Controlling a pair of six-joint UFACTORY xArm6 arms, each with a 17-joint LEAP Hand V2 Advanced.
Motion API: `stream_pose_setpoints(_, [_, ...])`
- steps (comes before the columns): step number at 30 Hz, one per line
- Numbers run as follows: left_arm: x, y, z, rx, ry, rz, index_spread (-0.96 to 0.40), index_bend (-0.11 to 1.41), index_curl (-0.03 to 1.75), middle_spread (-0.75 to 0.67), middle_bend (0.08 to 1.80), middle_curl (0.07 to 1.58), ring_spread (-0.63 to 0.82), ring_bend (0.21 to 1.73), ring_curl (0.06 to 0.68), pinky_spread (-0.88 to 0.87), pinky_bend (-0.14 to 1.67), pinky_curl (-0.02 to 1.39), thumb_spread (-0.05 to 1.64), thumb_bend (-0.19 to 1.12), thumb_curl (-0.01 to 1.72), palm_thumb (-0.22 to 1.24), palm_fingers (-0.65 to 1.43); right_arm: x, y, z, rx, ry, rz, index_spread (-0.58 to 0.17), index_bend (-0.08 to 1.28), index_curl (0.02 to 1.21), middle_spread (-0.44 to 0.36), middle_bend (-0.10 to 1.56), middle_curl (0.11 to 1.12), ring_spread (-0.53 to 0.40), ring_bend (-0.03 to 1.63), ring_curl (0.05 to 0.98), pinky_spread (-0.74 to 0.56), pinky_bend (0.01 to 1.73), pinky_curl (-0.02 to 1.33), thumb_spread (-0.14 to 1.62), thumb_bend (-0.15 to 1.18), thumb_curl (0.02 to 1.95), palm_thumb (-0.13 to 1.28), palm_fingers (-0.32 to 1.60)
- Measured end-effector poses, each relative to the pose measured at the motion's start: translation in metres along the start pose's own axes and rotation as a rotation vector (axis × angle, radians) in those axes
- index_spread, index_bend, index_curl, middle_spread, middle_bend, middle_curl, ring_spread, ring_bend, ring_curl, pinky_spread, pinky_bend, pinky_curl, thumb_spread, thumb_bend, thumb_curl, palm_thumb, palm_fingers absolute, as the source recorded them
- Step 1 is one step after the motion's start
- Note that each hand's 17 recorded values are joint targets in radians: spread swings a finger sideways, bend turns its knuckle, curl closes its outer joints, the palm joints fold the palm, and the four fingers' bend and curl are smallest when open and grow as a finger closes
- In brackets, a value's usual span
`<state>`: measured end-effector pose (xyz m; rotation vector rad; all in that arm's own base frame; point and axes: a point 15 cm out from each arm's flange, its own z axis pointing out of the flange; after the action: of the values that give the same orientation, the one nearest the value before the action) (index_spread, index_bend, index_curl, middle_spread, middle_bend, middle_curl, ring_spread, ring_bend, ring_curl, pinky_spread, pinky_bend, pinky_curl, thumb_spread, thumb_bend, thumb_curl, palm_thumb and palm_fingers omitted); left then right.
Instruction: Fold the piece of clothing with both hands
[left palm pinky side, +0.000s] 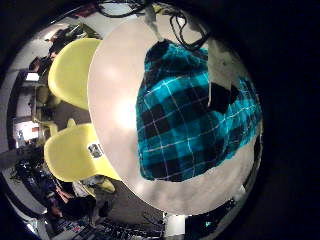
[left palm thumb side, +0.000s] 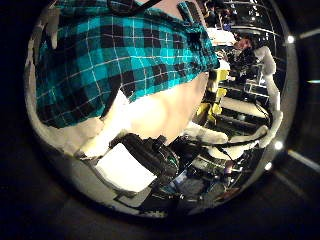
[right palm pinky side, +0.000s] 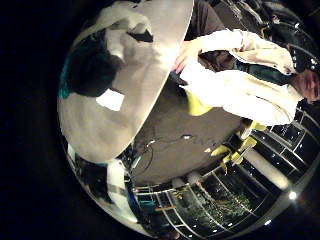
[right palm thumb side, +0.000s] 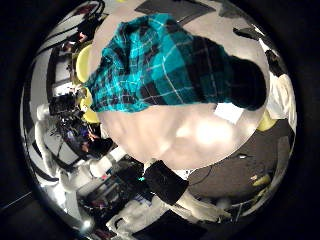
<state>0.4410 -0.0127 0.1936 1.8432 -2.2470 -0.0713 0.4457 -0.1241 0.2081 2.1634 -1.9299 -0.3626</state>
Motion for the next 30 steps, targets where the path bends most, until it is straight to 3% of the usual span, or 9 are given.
stream_pose_setpoints(7, [0.003, 0.001, 0.006, -0.010, 0.001, 0.006, -0.05, 0.18, 0.48, -0.02, 0.31, 0.55, -0.13, 0.90, 0.384, -0.30, 0.64, 0.80, 1.19, -0.02, 0.36, 0.55, 0.21, 0.005, -0.012, 0.040, -0.072, 0.011, -0.004, -0.256, 0.17, 0.31, -0.014, 0.42, 0.39, -0.020, 0.83, 0.329, 0.36, 0.73, 0.35, 1.07, -0.02, 0.33, 0.40, 0.09])
stream_pose_setpoints(11, [0.005, 0.001, 0.006, -0.007, 0.013, 0.002, -0.05, 0.18, 0.47, -0.01, 0.30, 0.54, -0.13, 0.88, 0.377, -0.29, 0.62, 0.80, 1.20, -0.02, 0.36, 0.55, 0.21, 0.004, -0.014, 0.047, -0.085, 0.009, -0.009, -0.241, 0.15, 0.30, -0.017, 0.43, 0.38, -0.053, 0.88, 0.334, 0.31, 0.76, 0.34, 1.06, -0.02, 0.33, 0.43, 0.18])
stream_pose_setpoints(14, [0.006, 0.001, 0.007, -0.010, 0.015, 0.002, -0.05, 0.18, 0.46, -0.01, 0.30, 0.53, -0.12, 0.88, 0.372, -0.27, 0.60, 0.79, 1.20, -0.02, 0.36, 0.56, 0.22, 0.000, -0.017, 0.049, -0.089, 0.013, -0.017, -0.234, 0.16, 0.29, -0.049, 0.47, 0.40, -0.137, 1.00, 0.358, 0.18, 0.79, 0.34, 1.06, -0.01, 0.35, 0.49, 0.36])
stream_pose_setpoints(16, [0.008, 0.000, 0.007, -0.009, 0.017, 0.005, -0.05, 0.18, 0.45, -0.01, 0.30, 0.53, -0.12, 0.87, 0.370, -0.26, 0.59, 0.79, 1.20, -0.02, 0.36, 0.56, 0.22, 0.001, -0.020, 0.049, -0.077, 0.017, -0.017, -0.255, 0.15, 0.29, -0.092, 0.55, 0.43, -0.203, 1.11, 0.391, 0.00, 0.93, 0.37, 1.07, 0.01, 0.37, 0.56, 0.63])
stream_pose_setpoints(18, [0.011, 0.000, 0.006, -0.010, 0.013, 0.011, -0.05, 0.18, 0.45, -0.01, 0.30, 0.52, -0.12, 0.87, 0.368, -0.25, 0.59, 0.79, 1.20, -0.02, 0.36, 0.56, 0.23, 0.002, -0.026, 0.046, -0.046, 0.027, -0.017, -0.314, 0.24, 0.31, -0.129, 0.67, 0.48, -0.233, 1.15, 0.403, -0.15, 0.99, 0.37, 1.08, 0.04, 0.39, 0.66, 0.96])
stream_pose_setpoints(20, [0.012, 0.002, 0.007, -0.011, 0.011, 0.015, -0.05, 0.18, 0.44, -0.01, 0.30, 0.52, -0.12, 0.86, 0.364, -0.25, 0.58, 0.79, 1.20, -0.02, 0.36, 0.55, 0.23, 0.004, -0.031, 0.045, -0.011, 0.038, -0.016, -0.361, 0.40, 0.38, -0.157, 0.82, 0.55, -0.238, 1.16, 0.435, -0.19, 1.06, 0.42, 1.10, 0.09, 0.43, 0.79, 1.21])
stream_pose_setpoints(24, [0.016, 0.015, 0.016, -0.034, 0.020, 0.017, -0.05, 0.19, 0.44, -0.01, 0.29, 0.51, -0.10, 0.85, 0.360, -0.22, 0.53, 0.78, 1.20, -0.02, 0.35, 0.55, 0.22, 0.012, -0.028, 0.038, 0.044, 0.067, -0.009, -0.396, 0.71, 0.56, -0.173, 1.05, 0.67, -0.240, 1.27, 0.524, -0.19, 1.19, 0.53, 1.11, 0.15, 0.50, 0.95, 1.18])
stream_pose_setpoints(30, [0.021, 0.038, 0.037, -0.036, 0.023, 0.013, -0.05, 0.19, 0.43, 0.00, 0.28, 0.50, -0.09, 0.83, 0.349, -0.17, 0.49, 0.76, 1.21, -0.02, 0.35, 0.55, 0.23, 0.044, -0.011, 0.025, 0.075, 0.071, 0.055, -0.402, 0.89, 0.71, -0.177, 1.21, 0.76, -0.256, 1.36, 0.604, -0.18, 1.29, 0.64, 1.10, 0.13, 0.56, 0.98, 1.04])
